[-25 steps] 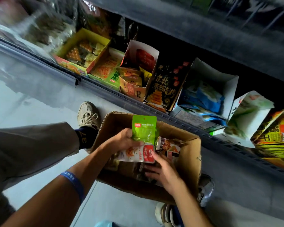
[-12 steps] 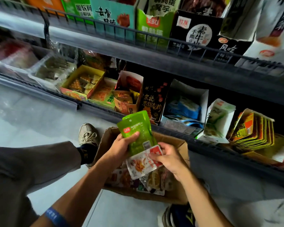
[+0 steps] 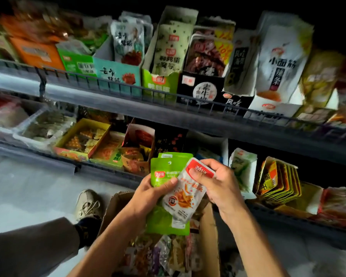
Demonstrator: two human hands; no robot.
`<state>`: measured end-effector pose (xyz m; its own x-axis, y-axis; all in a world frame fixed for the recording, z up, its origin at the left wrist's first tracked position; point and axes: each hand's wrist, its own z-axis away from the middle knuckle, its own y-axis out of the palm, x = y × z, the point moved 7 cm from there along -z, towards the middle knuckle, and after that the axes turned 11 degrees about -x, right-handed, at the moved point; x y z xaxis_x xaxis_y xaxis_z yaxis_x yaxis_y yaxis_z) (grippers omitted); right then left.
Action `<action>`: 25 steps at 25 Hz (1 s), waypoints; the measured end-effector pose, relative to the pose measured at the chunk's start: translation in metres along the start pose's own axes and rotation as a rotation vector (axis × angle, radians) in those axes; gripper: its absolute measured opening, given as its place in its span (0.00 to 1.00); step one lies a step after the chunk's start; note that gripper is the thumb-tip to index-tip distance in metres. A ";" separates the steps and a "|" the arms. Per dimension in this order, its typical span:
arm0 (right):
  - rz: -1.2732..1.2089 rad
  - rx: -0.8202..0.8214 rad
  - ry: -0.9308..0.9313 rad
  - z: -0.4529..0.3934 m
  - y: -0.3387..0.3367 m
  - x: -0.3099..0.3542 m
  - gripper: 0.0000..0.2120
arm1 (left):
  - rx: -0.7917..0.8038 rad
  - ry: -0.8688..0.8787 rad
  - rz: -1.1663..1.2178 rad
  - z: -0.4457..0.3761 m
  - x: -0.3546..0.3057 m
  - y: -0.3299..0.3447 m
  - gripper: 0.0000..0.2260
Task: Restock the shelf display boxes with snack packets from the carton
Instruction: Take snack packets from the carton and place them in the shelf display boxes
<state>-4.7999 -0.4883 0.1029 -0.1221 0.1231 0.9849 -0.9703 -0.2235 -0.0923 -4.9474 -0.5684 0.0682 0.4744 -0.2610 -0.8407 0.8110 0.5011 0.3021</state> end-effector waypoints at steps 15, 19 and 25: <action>0.461 -0.911 -0.530 -0.061 -0.343 0.243 0.05 | 0.125 0.283 0.009 -0.001 -0.133 0.243 0.09; 0.789 -0.907 -0.524 -0.100 -0.378 0.258 0.10 | 0.103 0.255 -0.036 -0.006 -0.125 0.244 0.13; 0.938 -0.620 -0.373 -0.122 -0.396 0.263 0.08 | 0.106 0.266 -0.052 -0.016 -0.127 0.255 0.15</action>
<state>-4.4735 -0.2491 0.3806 -0.8711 -0.1518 0.4671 -0.4823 0.4437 -0.7553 -4.8063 -0.3945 0.2453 0.3360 -0.0521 -0.9404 0.8699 0.3999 0.2887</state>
